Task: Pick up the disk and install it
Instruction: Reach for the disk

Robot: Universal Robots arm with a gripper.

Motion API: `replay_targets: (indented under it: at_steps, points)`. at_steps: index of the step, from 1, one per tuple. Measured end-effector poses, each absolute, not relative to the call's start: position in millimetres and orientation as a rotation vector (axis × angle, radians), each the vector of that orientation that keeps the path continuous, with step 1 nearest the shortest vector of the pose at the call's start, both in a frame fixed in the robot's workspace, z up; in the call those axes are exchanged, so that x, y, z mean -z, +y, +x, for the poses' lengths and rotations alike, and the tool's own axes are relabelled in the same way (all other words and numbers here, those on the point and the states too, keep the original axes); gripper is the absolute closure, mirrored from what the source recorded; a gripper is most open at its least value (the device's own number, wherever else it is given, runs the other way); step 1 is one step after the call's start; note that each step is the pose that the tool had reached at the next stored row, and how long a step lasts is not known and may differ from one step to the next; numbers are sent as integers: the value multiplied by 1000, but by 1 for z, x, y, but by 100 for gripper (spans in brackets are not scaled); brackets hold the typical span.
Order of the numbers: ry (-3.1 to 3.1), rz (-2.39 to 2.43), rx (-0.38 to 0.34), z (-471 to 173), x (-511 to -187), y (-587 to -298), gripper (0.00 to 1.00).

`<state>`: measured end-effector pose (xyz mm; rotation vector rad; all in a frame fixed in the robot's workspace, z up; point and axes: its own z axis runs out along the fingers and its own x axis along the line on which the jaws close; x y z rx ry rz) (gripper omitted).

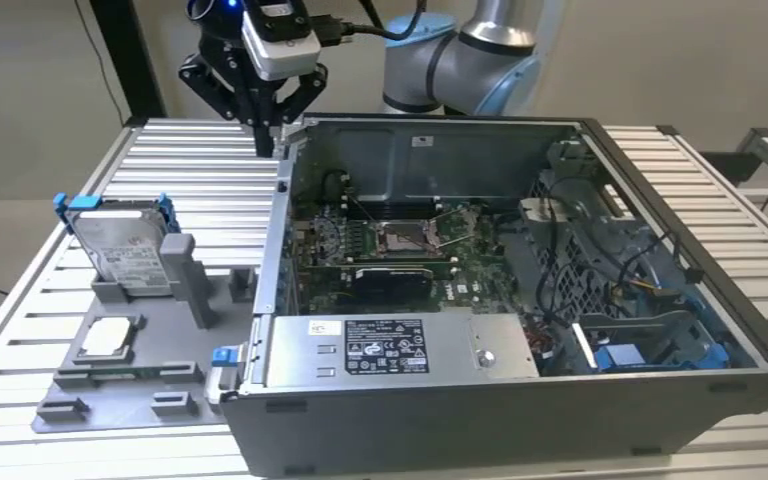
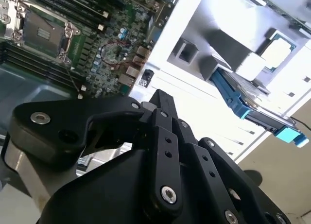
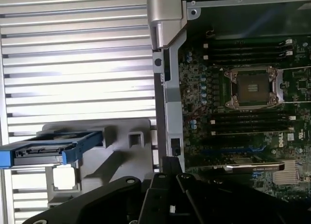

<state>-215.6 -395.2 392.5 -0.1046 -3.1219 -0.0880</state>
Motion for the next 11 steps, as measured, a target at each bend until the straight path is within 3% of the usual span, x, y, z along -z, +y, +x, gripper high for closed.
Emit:
replay_targets:
  at_steps: [11]
  points:
    - [-3122,-60,87,-230,-393,-392,100]
